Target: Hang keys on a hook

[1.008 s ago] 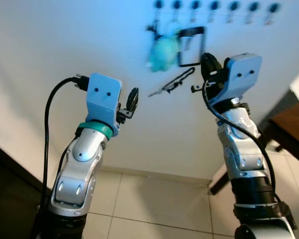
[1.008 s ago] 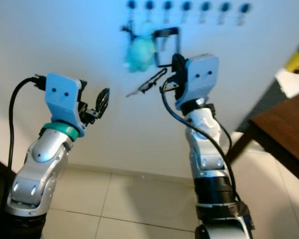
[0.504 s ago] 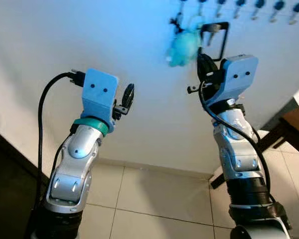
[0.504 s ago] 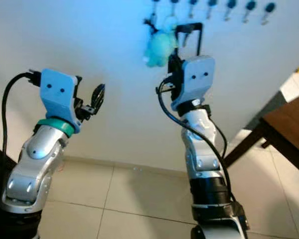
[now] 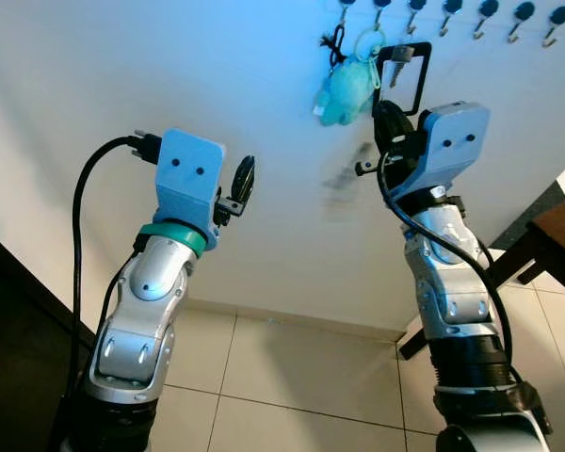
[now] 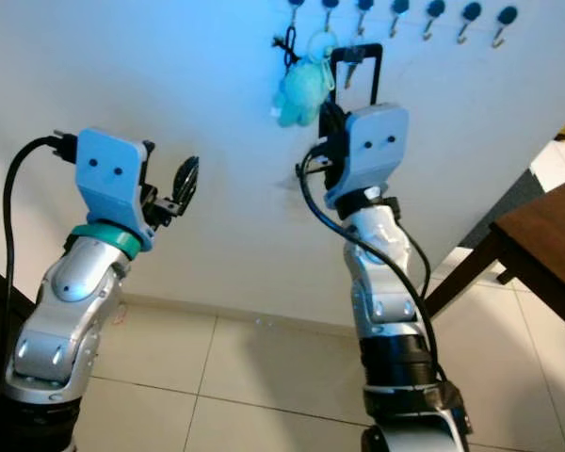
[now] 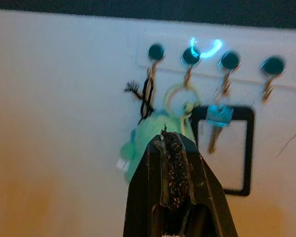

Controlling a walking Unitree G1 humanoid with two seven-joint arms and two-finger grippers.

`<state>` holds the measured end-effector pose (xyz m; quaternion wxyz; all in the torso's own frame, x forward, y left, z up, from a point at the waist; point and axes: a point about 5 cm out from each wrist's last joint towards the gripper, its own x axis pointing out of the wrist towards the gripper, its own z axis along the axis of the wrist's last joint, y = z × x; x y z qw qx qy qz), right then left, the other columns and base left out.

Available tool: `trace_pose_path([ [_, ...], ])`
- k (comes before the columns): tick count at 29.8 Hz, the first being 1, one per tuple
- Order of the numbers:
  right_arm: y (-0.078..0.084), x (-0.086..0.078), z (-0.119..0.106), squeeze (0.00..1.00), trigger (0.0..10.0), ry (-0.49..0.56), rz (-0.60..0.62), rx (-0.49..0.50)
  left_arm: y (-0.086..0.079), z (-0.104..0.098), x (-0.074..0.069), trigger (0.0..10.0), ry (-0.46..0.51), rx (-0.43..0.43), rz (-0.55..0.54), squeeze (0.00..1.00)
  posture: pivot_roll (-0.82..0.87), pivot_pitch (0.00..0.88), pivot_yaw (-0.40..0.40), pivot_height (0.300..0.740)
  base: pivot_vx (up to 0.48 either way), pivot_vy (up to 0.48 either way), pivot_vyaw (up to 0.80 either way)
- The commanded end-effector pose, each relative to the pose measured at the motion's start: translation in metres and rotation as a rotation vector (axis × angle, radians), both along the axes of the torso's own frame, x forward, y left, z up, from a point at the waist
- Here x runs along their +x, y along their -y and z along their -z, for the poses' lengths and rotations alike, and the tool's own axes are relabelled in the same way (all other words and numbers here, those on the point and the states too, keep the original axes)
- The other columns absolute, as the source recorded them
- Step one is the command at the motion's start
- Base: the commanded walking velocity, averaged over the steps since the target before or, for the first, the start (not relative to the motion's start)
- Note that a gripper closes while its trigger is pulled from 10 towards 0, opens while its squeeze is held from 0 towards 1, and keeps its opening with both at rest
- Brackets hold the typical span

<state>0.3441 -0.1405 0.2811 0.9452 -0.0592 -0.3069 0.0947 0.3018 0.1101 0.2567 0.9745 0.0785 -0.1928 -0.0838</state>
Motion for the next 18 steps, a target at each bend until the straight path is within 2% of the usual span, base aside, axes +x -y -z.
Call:
trace_pose_path([
  [1, -0.004, -0.013, -0.037, 0.00, 10.0, 0.169, -0.013, -0.019, 0.000, -0.001, 0.000, 10.0, 0.008, 0.001, -0.003, 0.00, -0.05, 0.071, 0.079, 0.740, 0.371, 0.000, 0.00],
  [2, -0.004, -0.013, -0.037, 0.00, 10.0, 0.169, -0.013, -0.019, 0.000, -0.001, 0.000, 10.0, 0.008, 0.001, -0.003, 0.00, -0.05, 0.071, 0.079, 0.740, 0.371, 0.000, 0.00],
  [3, -0.006, -0.019, -0.049, 0.00, 10.0, 0.228, -0.016, -0.035, 0.000, -0.001, 0.000, 10.0, 0.010, 0.000, -0.004, 0.00, -0.05, 0.072, 0.080, 0.740, 0.371, 0.000, 0.00],
  [5, -0.010, -0.039, -0.087, 0.00, 10.0, 0.416, -0.008, -0.075, 0.000, -0.001, 0.000, 10.0, 0.010, -0.002, -0.004, 0.00, -0.06, 0.072, 0.081, 0.740, 0.345, 0.000, 0.00],
  [7, -0.012, -0.050, -0.106, 0.00, 10.0, 0.508, 0.000, -0.083, 0.000, -0.001, 0.000, 10.0, 0.010, -0.003, -0.003, 0.00, -0.06, 0.072, 0.081, 0.740, 0.337, 0.000, 0.00],
  [12, -0.011, -0.053, -0.111, 0.00, 10.0, 0.537, -0.003, -0.095, 0.003, -0.001, 0.001, 10.0, 0.012, -0.007, 0.002, 0.00, -0.06, 0.069, 0.079, 0.740, 0.335, 0.000, 0.00],
  [18, -0.016, -0.057, -0.110, 0.00, 10.0, 0.546, -0.024, -0.155, 0.003, -0.003, 0.003, 10.0, 0.017, -0.013, 0.002, 0.00, -0.07, 0.068, 0.077, 0.740, 0.329, 0.000, 0.00],
])
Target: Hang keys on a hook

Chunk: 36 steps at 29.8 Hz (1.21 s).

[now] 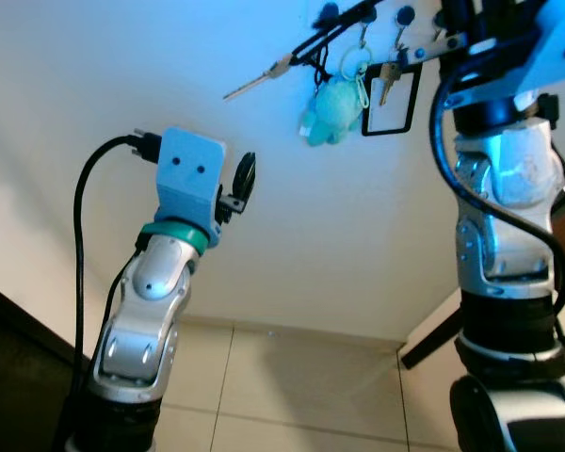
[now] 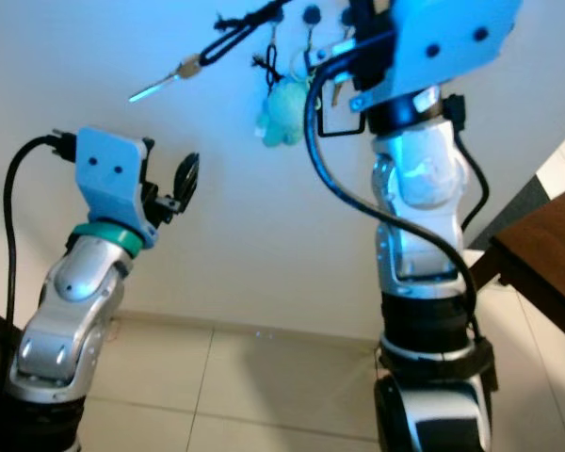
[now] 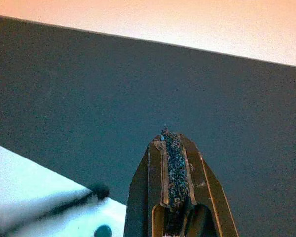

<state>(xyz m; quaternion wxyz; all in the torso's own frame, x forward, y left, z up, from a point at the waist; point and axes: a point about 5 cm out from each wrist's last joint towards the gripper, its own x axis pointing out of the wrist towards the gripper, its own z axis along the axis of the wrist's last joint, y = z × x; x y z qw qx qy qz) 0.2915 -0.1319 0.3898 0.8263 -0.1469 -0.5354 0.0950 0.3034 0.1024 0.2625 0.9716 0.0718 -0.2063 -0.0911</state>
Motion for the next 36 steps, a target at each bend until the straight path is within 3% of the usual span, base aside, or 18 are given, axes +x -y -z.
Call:
trace_pose_path([
  [1, -0.008, -0.004, -0.001, 0.00, 10.0, 0.017, -0.027, -0.026, -0.005, 0.002, 0.001, 10.0, -0.006, -0.003, -0.019, 0.00, -0.07, 0.066, 0.076, 0.740, 0.322, 0.000, 0.00],
  [8, -0.017, -0.006, 0.000, 0.00, 10.0, -0.001, -0.084, -0.094, -0.008, 0.001, 0.001, 10.0, -0.012, -0.046, -0.033, 0.00, -0.07, 0.064, 0.075, 0.740, 0.137, 0.000, 0.00],
  [11, -0.039, -0.012, 0.019, 0.00, 10.0, -0.068, -0.201, -0.261, -0.013, 0.000, -0.004, 10.0, 0.005, -0.078, -0.012, 0.00, -0.07, 0.062, 0.077, 0.740, 0.000, 0.000, 0.00],
  [16, -0.045, -0.013, 0.032, 0.00, 10.0, -0.119, -0.245, -0.301, -0.019, -0.005, -0.013, 10.0, 0.039, -0.086, 0.034, 0.00, -0.07, 0.062, 0.079, 0.740, 0.000, 0.000, 0.00],
  [20, -0.042, -0.011, 0.039, 0.00, 10.0, -0.153, -0.243, -0.277, -0.026, -0.007, -0.019, 10.0, 0.059, -0.023, -0.001, 0.00, -0.07, 0.061, 0.078, 0.740, 0.000, 0.000, 0.00],
  [23, -0.028, -0.003, 0.042, 0.00, 10.0, -0.156, -0.125, -0.176, -0.020, -0.005, -0.026, 10.0, 0.060, 0.035, 0.032, 0.00, -0.06, 0.059, 0.074, 0.740, 0.000, 0.000, 0.00],
  [27, -0.024, -0.001, 0.043, 0.00, 10.0, -0.155, -0.096, -0.160, -0.018, -0.004, -0.027, 10.0, 0.061, 0.046, 0.037, 0.00, -0.06, 0.059, 0.074, 0.740, 0.000, 0.000, 0.00],
  [33, -0.003, 0.011, 0.048, 0.00, 10.0, -0.215, 0.011, -0.012, -0.006, -0.012, -0.025, 10.0, 0.093, 0.077, 0.085, 0.00, -0.07, 0.059, 0.081, 0.740, 0.000, 0.000, 0.00],
  [36, -0.001, 0.013, 0.050, 0.00, 10.0, -0.228, 0.018, 0.003, -0.005, -0.013, -0.025, 10.0, 0.096, 0.079, 0.089, 0.00, -0.07, 0.059, 0.081, 0.740, 0.000, 0.000, 0.00],
])
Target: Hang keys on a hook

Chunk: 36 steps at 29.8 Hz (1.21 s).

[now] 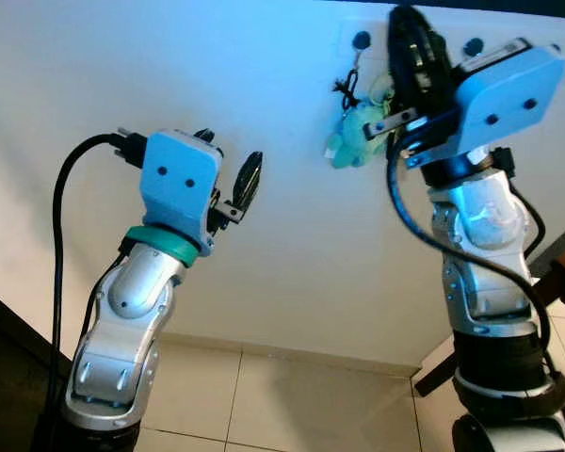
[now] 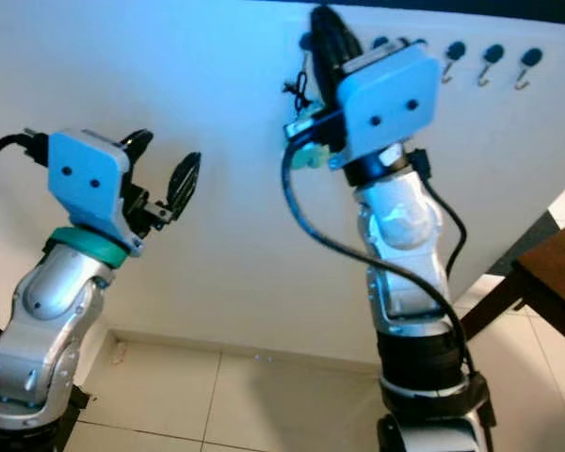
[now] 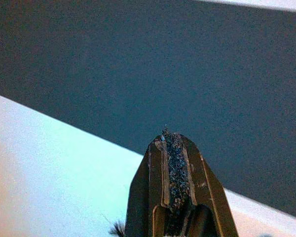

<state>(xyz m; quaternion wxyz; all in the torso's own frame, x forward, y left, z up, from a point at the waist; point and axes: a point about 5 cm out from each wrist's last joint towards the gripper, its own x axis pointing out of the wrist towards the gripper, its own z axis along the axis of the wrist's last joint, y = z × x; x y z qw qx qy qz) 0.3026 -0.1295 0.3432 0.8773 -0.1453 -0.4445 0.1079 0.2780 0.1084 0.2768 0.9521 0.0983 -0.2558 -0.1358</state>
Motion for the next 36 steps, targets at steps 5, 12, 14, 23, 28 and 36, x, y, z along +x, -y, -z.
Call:
trace_pose_path([
  [5, 0.013, 0.012, 0.008, 0.00, 10.0, -0.078, 0.026, 0.111, 0.005, -0.004, 0.001, 10.0, 0.002, 0.011, 0.011, 0.00, -0.06, 0.073, 0.090, 0.740, 0.000, 0.000, 0.00],
  [12, 0.029, 0.026, 0.011, 0.00, 10.0, -0.118, 0.096, 0.167, 0.011, -0.004, 0.000, 10.0, -0.005, 0.013, 0.036, 0.00, -0.06, 0.085, 0.092, 0.740, 0.000, 0.000, 0.00],
  [14, 0.032, 0.027, 0.010, 0.00, 10.0, -0.118, 0.106, 0.169, 0.011, -0.003, 0.000, 10.0, -0.008, 0.015, 0.039, 0.00, -0.06, 0.090, 0.093, 0.740, 0.000, 0.000, 0.00],
  [23, 0.032, 0.029, 0.002, 0.00, 10.0, -0.087, 0.088, 0.138, 0.014, -0.003, 0.001, 10.0, -0.014, 0.018, 0.049, 0.00, -0.06, 0.093, 0.094, 0.740, 0.000, 0.000, 0.00],
  [28, 0.035, 0.031, -0.009, 0.00, 10.0, -0.053, 0.091, 0.132, 0.016, -0.003, 0.001, 10.0, -0.013, 0.014, 0.055, 0.00, -0.06, 0.094, 0.093, 0.740, 0.000, 0.000, 0.00],
  [36, 0.038, 0.028, -0.032, 0.00, 10.0, 0.041, 0.101, 0.131, 0.017, -0.003, 0.000, 10.0, -0.018, 0.017, 0.056, 0.00, -0.06, 0.095, 0.092, 0.740, 0.000, 0.000, 0.00],
])
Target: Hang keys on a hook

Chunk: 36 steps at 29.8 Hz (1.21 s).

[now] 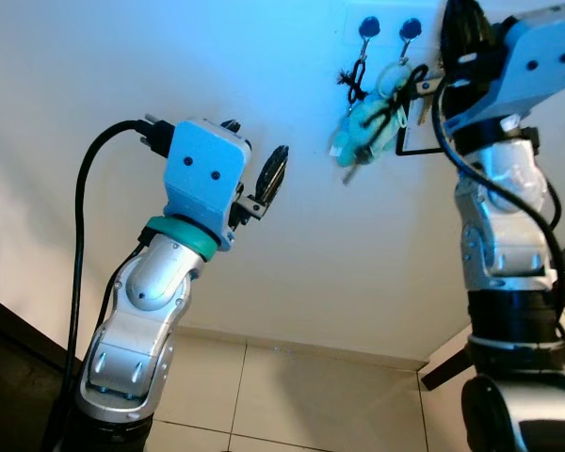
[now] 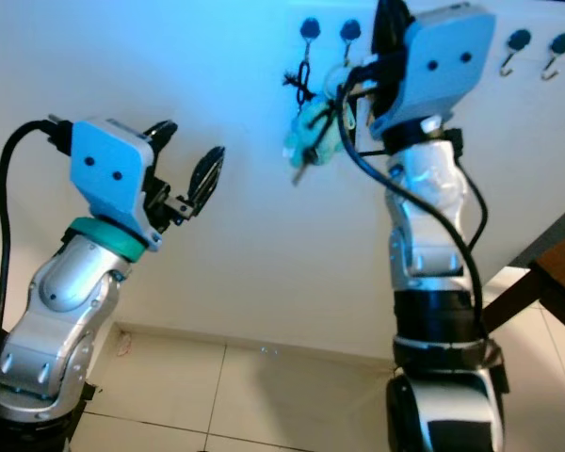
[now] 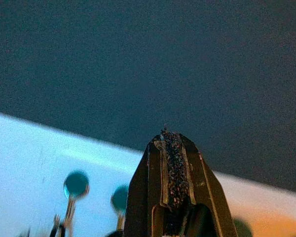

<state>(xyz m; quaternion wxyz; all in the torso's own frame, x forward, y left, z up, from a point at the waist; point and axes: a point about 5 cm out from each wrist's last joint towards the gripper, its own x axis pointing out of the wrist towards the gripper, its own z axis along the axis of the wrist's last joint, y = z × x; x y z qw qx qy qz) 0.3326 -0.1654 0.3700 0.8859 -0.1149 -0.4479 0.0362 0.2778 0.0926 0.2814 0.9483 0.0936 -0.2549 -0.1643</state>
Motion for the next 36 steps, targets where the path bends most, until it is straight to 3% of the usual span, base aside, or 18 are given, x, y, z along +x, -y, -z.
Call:
trace_pose_path([
  [1, 0.002, -0.003, -0.006, 0.00, 10.0, 0.033, 0.003, 0.008, 0.001, 0.002, 0.000, 10.0, -0.011, 0.011, -0.001, 0.00, -0.06, 0.095, 0.092, 0.740, 0.000, 0.000, 0.00],
  [11, 0.004, -0.007, -0.018, 0.00, 10.0, 0.085, 0.010, -0.003, 0.002, 0.002, 0.001, 10.0, -0.010, 0.010, 0.000, 0.00, -0.06, 0.096, 0.094, 0.740, 0.000, 0.000, 0.00],
  [21, 0.019, -0.018, -0.032, 0.00, 10.0, 0.145, 0.070, 0.011, 0.002, 0.002, 0.001, 10.0, -0.014, 0.010, 0.005, 0.00, -0.06, 0.100, 0.103, 0.740, 0.000, 0.000, 0.00],
  [29, 0.028, -0.024, -0.026, 0.00, 10.0, 0.134, 0.132, 0.001, 0.003, 0.003, 0.002, 10.0, -0.019, 0.020, 0.022, 0.00, -0.07, 0.098, 0.120, 0.740, 0.000, 0.000, 0.00],
  [36, 0.034, -0.021, -0.023, 0.00, 10.0, 0.121, 0.150, 0.000, 0.004, 0.003, 0.003, 10.0, -0.018, 0.022, 0.028, 0.00, -0.07, 0.092, 0.121, 0.740, 0.000, 0.000, 0.00],
])
